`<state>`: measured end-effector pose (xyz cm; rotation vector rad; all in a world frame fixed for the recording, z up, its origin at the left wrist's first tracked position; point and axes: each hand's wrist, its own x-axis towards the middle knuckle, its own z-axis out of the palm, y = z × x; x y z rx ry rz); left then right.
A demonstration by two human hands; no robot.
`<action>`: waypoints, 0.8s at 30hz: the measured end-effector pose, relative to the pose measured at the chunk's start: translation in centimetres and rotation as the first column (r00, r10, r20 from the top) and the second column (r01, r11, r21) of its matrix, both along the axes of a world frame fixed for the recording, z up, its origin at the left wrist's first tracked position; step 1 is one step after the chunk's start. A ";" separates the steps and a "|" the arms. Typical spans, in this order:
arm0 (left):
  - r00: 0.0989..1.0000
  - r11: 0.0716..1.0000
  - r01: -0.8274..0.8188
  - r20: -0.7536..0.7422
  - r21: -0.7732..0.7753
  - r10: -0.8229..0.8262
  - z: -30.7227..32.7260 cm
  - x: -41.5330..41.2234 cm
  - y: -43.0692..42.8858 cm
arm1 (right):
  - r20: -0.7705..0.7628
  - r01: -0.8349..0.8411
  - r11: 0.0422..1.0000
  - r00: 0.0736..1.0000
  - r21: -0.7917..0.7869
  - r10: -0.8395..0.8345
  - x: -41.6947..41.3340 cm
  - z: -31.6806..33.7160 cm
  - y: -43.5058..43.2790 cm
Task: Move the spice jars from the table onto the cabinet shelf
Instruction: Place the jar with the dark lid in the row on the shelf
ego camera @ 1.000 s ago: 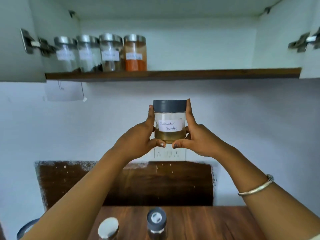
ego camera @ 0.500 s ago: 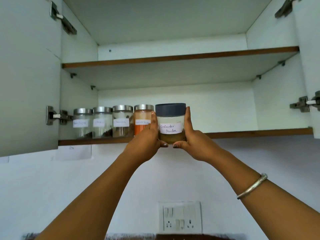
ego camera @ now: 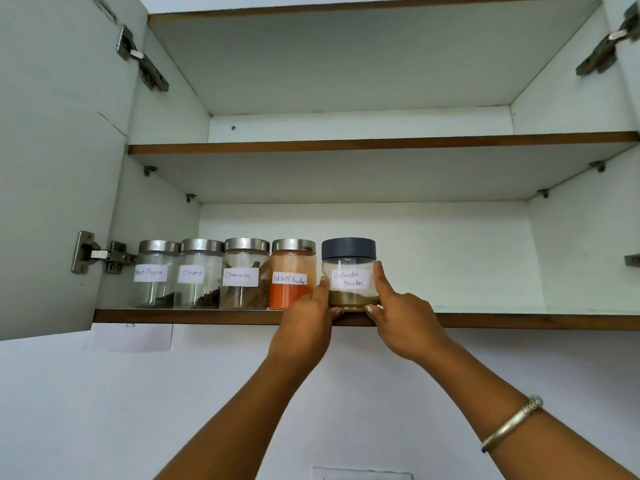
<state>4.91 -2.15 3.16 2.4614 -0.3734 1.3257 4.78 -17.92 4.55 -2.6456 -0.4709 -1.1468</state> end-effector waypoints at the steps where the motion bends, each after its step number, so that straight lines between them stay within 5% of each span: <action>1: 0.999 1.000 0.004 0.031 -0.010 -0.003 -0.4 0.2 0.0 | 0.018 0.017 1.000 1.000 -0.006 -0.017 0.3 -0.1 0.2; 6: 0.992 0.991 0.026 0.129 -0.131 -0.009 -0.8 0.6 0.1 | 0.083 0.115 0.993 0.990 0.021 -0.117 1.2 -0.7 1.5; 24: 0.985 0.989 0.005 0.169 -0.149 0.021 -0.4 1.7 0.5 | 0.101 0.263 0.950 0.954 0.168 -0.282 1.7 -1.0 3.5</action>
